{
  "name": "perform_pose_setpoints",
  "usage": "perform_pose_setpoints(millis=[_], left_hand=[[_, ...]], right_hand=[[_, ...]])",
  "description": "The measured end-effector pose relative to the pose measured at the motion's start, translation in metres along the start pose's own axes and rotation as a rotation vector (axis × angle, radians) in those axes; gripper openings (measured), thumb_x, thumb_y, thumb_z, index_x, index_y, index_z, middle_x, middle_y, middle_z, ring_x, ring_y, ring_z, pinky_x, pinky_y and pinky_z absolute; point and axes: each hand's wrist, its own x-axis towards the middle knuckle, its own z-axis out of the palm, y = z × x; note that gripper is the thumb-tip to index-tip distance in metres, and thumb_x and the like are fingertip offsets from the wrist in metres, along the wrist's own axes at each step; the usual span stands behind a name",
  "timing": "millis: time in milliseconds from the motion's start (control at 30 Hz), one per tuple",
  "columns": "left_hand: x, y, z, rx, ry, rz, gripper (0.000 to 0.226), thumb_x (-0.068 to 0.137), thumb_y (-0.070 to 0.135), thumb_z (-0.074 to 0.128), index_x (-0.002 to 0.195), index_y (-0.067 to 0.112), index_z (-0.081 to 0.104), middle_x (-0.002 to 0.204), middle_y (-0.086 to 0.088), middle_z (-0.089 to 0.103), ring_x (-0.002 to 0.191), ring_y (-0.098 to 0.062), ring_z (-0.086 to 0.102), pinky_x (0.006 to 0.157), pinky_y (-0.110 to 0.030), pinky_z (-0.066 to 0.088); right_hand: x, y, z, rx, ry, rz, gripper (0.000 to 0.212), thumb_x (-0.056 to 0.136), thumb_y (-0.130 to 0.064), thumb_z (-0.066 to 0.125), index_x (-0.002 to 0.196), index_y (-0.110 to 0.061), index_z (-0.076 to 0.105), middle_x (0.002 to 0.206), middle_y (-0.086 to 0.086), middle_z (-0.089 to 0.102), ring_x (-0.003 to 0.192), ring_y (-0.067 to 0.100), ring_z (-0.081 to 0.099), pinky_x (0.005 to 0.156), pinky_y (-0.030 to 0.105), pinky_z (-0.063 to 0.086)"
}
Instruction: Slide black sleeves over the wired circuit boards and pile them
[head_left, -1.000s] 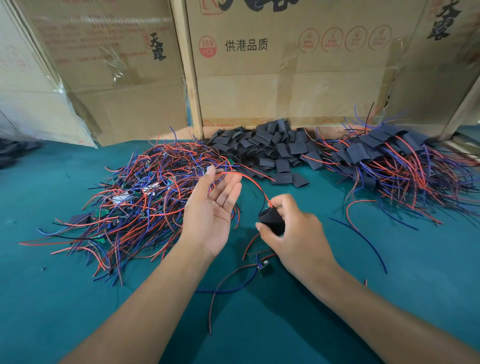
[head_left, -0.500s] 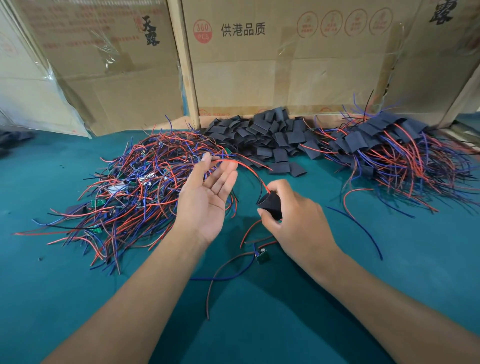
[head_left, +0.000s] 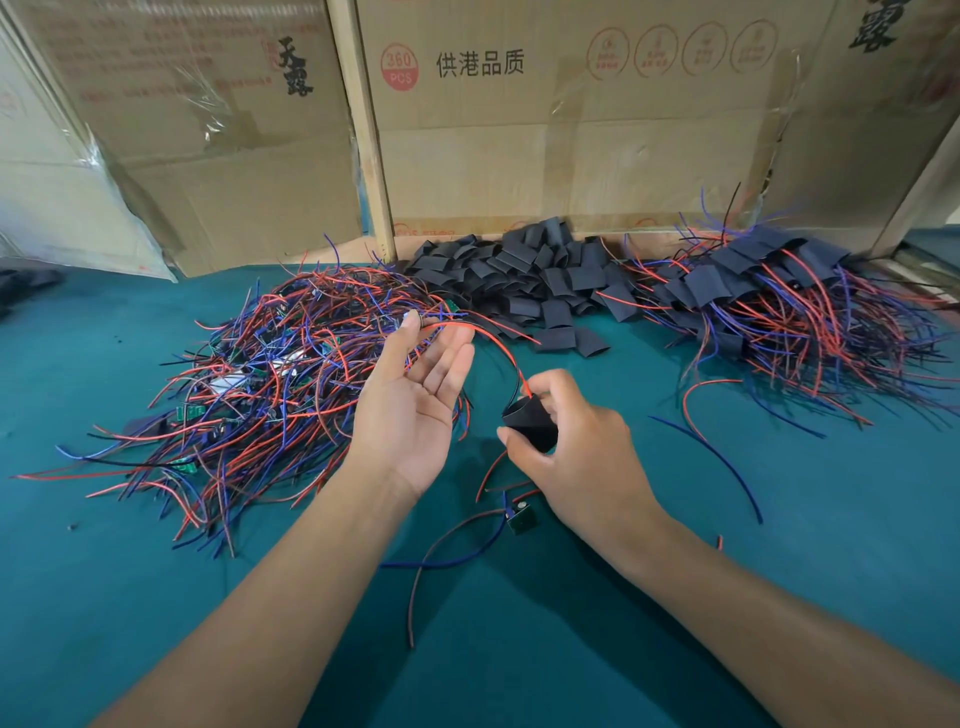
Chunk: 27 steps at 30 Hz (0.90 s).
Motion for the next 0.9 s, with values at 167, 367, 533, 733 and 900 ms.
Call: perform_pose_setpoints(millis=[167,367,533,733,900], left_hand=[[-0.002,0.002,0.002,-0.004,0.006,-0.001,0.015,0.099,0.022,0.059,0.103,0.009,0.062,0.087,-0.014,0.076,0.09,-0.021,0.075,0.068,-0.024,0.059],[-0.006,0.002,0.006,-0.01,-0.005,-0.011,0.014,0.099,0.021,0.059,0.101,0.008,0.062,0.089,-0.015,0.076,0.092,-0.021,0.075,0.072,-0.025,0.06],[-0.009,0.002,0.01,-0.033,0.031,-0.018,0.013,0.099,0.019,0.059,0.105,0.008,0.061,0.085,-0.014,0.076,0.089,-0.021,0.076,0.069,-0.025,0.06],[-0.01,0.001,0.011,-0.071,0.051,-0.023,0.014,0.098,0.017,0.06,0.108,0.007,0.061,0.088,-0.016,0.076,0.092,-0.023,0.075,0.068,-0.025,0.06],[-0.01,-0.002,0.011,-0.073,0.062,-0.061,0.016,0.098,0.018,0.061,0.107,0.005,0.06,0.087,-0.018,0.075,0.089,-0.023,0.076,0.068,-0.025,0.06]], right_hand=[[0.0,0.001,0.001,-0.005,0.001,0.002,0.035,0.085,-0.034,0.071,0.108,-0.025,0.046,0.088,-0.001,0.072,0.084,0.027,0.067,0.075,0.041,0.052],[0.0,0.002,0.001,0.018,0.011,0.014,0.035,0.084,-0.036,0.071,0.106,-0.03,0.043,0.089,-0.002,0.072,0.085,0.025,0.066,0.076,0.039,0.052],[0.0,0.004,0.002,0.051,0.022,0.028,0.034,0.084,-0.035,0.07,0.106,-0.03,0.044,0.089,-0.006,0.072,0.085,0.022,0.066,0.078,0.039,0.052],[0.001,0.004,0.001,0.084,0.006,0.037,0.033,0.085,-0.034,0.069,0.106,-0.03,0.044,0.088,-0.006,0.071,0.084,0.022,0.065,0.077,0.04,0.051],[0.001,0.003,0.002,0.137,0.006,0.043,0.032,0.085,-0.032,0.07,0.108,-0.025,0.048,0.09,-0.007,0.072,0.086,0.02,0.066,0.079,0.04,0.051]])
